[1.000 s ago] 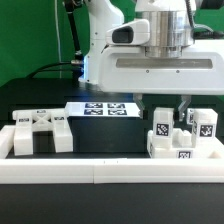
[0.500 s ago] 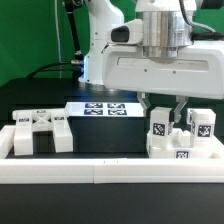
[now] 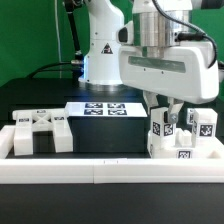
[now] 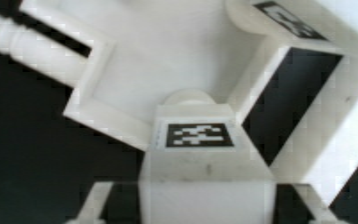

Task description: Assemble chair

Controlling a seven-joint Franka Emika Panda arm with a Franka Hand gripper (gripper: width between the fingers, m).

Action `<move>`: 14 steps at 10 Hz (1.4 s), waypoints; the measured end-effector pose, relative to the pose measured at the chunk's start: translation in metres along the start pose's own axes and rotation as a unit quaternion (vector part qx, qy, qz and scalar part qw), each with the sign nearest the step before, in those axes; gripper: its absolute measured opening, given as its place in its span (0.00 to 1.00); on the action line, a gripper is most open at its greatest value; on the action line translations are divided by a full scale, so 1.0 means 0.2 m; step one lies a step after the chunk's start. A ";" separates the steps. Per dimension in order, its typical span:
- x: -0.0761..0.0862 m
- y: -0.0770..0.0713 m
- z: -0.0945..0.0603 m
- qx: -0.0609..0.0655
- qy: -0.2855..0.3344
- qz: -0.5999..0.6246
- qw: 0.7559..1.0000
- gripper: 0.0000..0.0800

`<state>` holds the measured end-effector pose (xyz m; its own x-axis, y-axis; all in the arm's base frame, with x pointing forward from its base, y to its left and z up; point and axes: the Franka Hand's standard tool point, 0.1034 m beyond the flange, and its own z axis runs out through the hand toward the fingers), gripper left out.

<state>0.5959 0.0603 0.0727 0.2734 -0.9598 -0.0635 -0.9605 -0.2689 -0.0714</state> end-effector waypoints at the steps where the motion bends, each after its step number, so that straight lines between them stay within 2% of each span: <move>1: 0.00 0.00 0.00 0.003 -0.002 0.053 0.999 0.36; 5: 0.00 -0.01 0.00 0.005 -0.003 0.203 0.979 0.36; 8: 0.00 -0.01 0.00 0.005 -0.005 0.271 0.963 0.36; 11: 0.00 -0.01 0.00 0.005 -0.005 0.245 0.969 0.37; 13: -0.01 0.01 0.01 -0.004 -0.008 0.203 0.979 0.76; 14: -0.01 0.01 0.01 -0.004 -0.008 0.146 0.989 0.79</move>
Offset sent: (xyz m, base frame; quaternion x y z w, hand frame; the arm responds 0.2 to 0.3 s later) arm -0.0039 0.0053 -0.0046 -0.0034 -0.0120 0.1706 0.9853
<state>0.5942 0.0625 0.0714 -0.0142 -0.9952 -0.0967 -0.9990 0.0181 -0.0397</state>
